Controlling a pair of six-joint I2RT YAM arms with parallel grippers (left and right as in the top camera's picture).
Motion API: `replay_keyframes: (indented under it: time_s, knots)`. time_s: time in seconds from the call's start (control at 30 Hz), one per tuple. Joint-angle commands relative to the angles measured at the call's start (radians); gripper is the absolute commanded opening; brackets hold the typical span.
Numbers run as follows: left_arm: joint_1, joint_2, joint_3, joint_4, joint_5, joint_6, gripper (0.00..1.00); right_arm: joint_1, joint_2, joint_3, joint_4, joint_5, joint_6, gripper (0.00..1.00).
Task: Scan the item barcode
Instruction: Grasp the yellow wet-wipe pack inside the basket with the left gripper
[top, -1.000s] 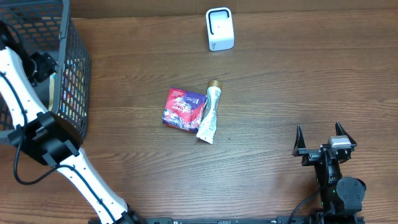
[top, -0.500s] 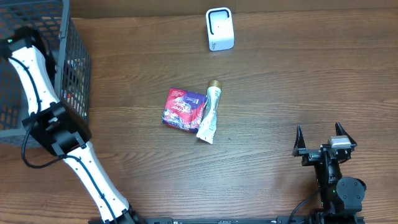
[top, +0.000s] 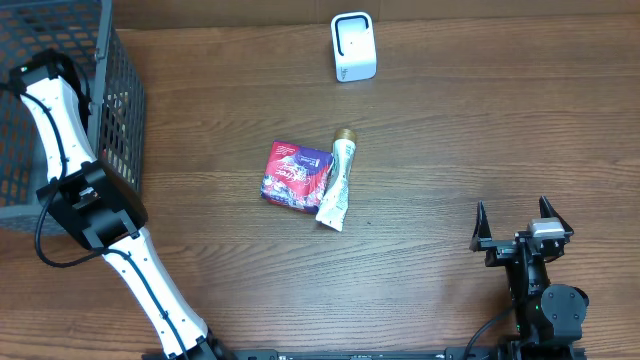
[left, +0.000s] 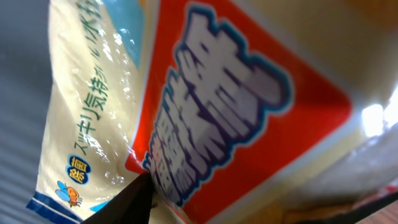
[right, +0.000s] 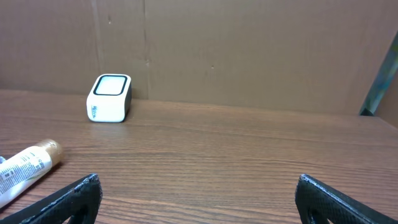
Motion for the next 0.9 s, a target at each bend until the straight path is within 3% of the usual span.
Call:
replay_keyframes:
  time_s: [0.0, 0.03, 0.13, 0.27, 0.47, 0.6, 0.8, 0.87]
  knots:
    - [0.002, 0.037, -0.093, -0.004, -0.005, -0.005, 0.13, 0.005, -0.008, -0.010, 0.005, 0.002, 0.003, 1.00]
    - [0.002, 0.036, -0.090, -0.010, -0.032, -0.006, 0.04, 0.005, -0.008, -0.010, 0.005, 0.002, 0.003, 1.00]
    - [0.003, 0.029, -0.047, -0.060, -0.099, -0.022, 0.04, 0.005, -0.008, -0.010, 0.005, 0.002, 0.003, 1.00]
    - [0.019, 0.015, 0.124, -0.150, -0.118, -0.177, 0.04, 0.005, -0.008, -0.010, 0.005, 0.002, 0.003, 1.00]
    - [0.045, -0.151, 0.404, -0.132, 0.106, -0.190, 0.04, 0.005, -0.008, -0.010, 0.005, 0.002, 0.003, 1.00]
    - [0.047, -0.293, 0.513, -0.119, 0.119, -0.193, 0.04, 0.005, -0.008, -0.010, 0.005, 0.002, 0.003, 1.00]
    - [0.019, -0.485, 0.534, -0.137, 0.283, -0.192, 0.04, 0.005, -0.008, -0.010, 0.005, 0.002, 0.003, 1.00]
    - [-0.014, -0.525, 0.534, -0.150, 0.229, -0.189, 0.04, 0.005, -0.008, -0.010, 0.005, 0.002, 0.003, 1.00]
